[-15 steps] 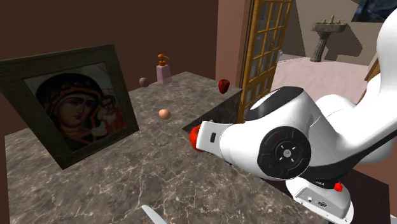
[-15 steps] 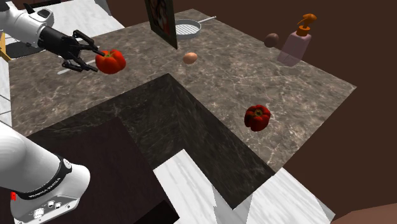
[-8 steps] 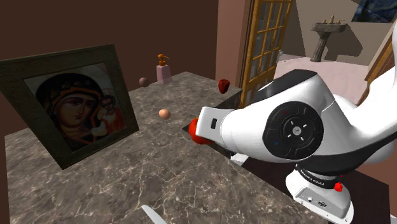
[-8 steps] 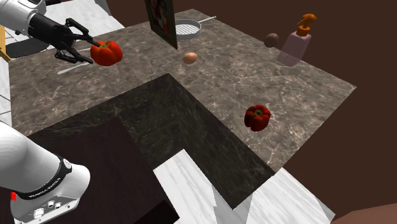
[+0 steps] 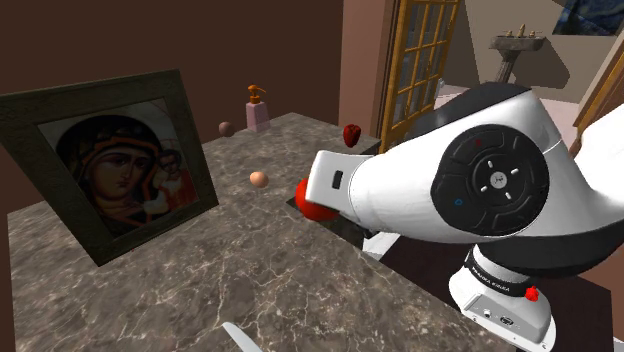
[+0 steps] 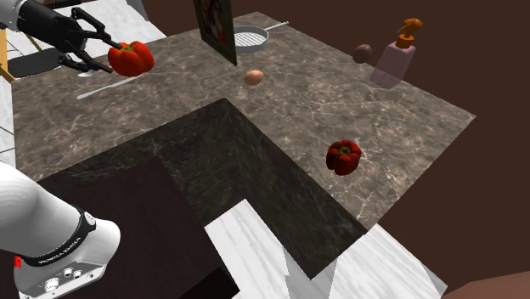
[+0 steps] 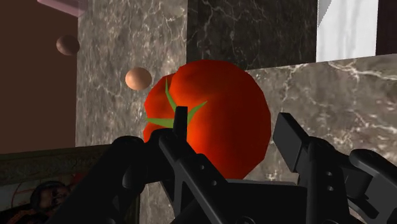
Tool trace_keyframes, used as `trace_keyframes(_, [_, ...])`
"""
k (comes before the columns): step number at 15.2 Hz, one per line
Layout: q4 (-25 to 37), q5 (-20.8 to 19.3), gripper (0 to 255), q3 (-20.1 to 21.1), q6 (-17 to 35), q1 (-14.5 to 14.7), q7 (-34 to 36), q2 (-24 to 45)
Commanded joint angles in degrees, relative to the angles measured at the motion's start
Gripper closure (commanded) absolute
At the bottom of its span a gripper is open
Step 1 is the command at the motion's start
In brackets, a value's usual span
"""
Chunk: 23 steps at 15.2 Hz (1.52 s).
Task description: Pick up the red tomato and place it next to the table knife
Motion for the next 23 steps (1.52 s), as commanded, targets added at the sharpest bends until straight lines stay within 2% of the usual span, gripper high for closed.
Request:
trace_keyframes(1, [2.07,1.46,255,2.51,-2.42,0.66,1.59,1.40])
trace_keyframes(8, [13.30,4.05,255,13.91,-12.07,0.08,9.51,10.78])
trace_keyframes(11, [19.14,3.41,255,19.60,-16.83,-1.25,13.81,16.52])
trace_keyframes(14, [25.75,0.93,255,26.17,-22.75,-2.88,19.35,24.46])
trace_keyframes(23, [22.83,-2.81,255,28.21,-20.47,-3.41,26.38,30.77])
